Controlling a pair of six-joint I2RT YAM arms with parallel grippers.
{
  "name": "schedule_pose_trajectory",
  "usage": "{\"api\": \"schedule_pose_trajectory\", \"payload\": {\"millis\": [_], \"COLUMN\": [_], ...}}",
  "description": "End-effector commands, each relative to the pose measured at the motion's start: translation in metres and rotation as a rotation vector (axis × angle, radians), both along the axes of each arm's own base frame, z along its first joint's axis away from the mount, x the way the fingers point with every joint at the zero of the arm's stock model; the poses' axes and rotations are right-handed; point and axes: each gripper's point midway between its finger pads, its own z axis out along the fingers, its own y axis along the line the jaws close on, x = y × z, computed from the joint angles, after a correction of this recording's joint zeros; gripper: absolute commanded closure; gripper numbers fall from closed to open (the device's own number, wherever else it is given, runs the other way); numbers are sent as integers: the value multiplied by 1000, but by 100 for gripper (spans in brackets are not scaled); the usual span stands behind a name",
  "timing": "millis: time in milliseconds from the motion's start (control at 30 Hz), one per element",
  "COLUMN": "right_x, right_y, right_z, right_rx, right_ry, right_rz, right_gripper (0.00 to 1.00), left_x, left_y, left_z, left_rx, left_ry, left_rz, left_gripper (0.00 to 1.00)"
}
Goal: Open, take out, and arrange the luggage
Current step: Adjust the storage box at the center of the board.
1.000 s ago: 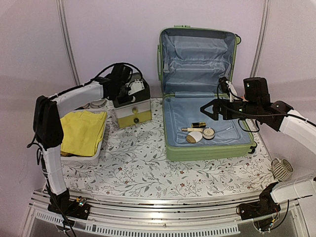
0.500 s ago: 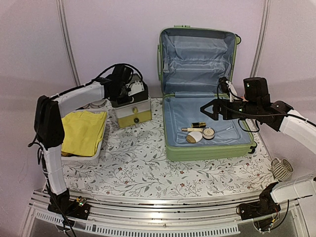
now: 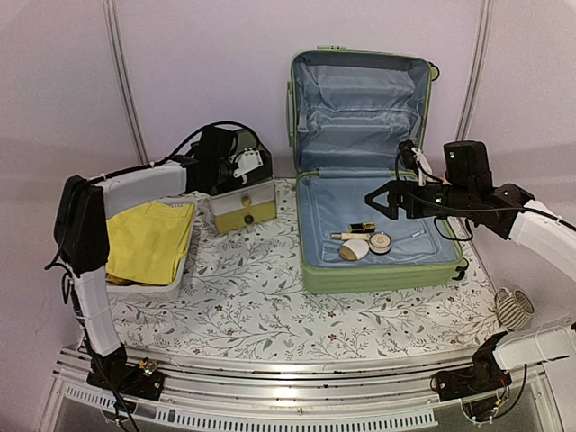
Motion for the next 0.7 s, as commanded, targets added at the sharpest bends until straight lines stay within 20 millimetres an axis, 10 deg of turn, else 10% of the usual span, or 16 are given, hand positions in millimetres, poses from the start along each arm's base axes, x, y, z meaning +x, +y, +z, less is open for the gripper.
{"api": "schedule_pose_trajectory", "payload": {"millis": [0, 667], "right_x": [1, 1], "right_y": [-2, -1], "right_z": [15, 15], "right_rx": [14, 20], "right_ry": [-34, -27], "right_rz": [-4, -1], "right_gripper": [1, 1], "left_x": [5, -9], "left_y": [-4, -7], "left_z": [34, 26], "left_rx": [-77, -68], "left_ry": [-101, -41], "left_rz": [8, -58], "left_gripper": [100, 100]}}
